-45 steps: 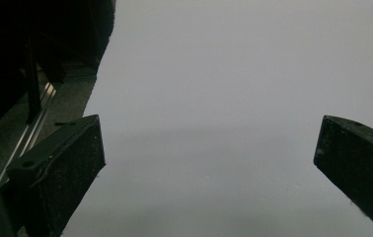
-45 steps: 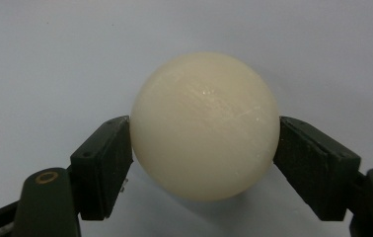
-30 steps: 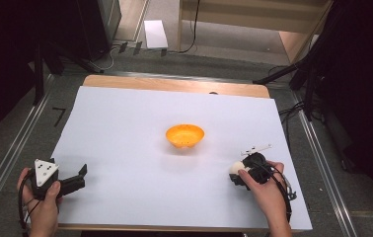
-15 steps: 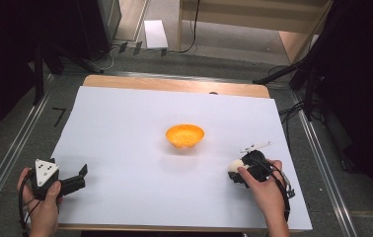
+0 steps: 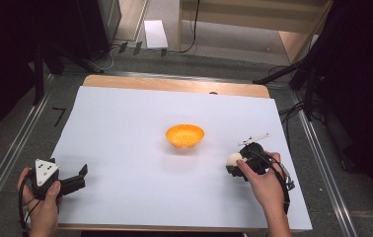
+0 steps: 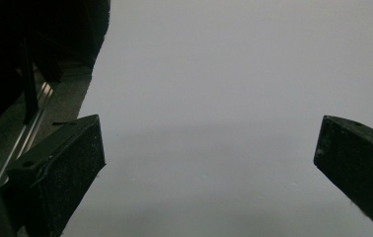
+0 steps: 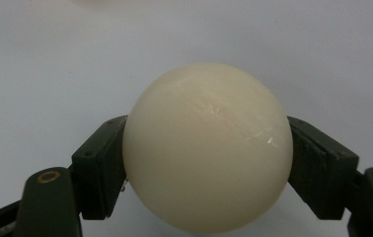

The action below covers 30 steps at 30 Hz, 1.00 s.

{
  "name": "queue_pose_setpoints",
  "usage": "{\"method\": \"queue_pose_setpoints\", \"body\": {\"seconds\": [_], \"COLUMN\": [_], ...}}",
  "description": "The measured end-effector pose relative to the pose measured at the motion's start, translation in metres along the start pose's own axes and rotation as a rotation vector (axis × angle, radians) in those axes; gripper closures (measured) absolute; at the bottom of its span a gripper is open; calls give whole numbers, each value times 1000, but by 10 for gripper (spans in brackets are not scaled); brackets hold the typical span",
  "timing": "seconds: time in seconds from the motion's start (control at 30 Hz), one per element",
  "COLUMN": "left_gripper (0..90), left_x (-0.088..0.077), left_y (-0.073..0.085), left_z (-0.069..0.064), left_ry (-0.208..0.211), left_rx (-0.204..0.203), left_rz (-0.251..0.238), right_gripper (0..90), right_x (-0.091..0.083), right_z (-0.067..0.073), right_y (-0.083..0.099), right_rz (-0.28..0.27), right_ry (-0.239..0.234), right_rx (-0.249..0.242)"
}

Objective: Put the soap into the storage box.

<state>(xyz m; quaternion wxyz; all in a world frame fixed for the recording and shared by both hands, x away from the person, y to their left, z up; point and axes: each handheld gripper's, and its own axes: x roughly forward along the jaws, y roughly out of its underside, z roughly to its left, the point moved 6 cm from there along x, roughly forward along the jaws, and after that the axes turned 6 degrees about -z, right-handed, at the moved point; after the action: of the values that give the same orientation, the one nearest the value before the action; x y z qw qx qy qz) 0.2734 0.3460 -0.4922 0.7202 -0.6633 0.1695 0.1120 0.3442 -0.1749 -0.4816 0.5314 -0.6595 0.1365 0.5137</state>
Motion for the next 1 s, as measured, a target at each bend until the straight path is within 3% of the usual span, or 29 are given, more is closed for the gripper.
{"method": "queue_pose_setpoints", "body": {"seconds": [0.13, 1.0], "left_gripper": [0, 0], "left_x": [0, 1], "left_y": [0, 0], "left_z": [0, -1], "left_ry": [1, 12], "left_rx": [-2, 5], "left_rz": [-2, -1], "right_gripper": [248, 249], "right_x": [-1, -2], "right_z": [0, 9], "right_y": [-4, -38], "right_rz": [5, -10], "right_ry": [-20, -37], "right_rx": [1, -33]}}
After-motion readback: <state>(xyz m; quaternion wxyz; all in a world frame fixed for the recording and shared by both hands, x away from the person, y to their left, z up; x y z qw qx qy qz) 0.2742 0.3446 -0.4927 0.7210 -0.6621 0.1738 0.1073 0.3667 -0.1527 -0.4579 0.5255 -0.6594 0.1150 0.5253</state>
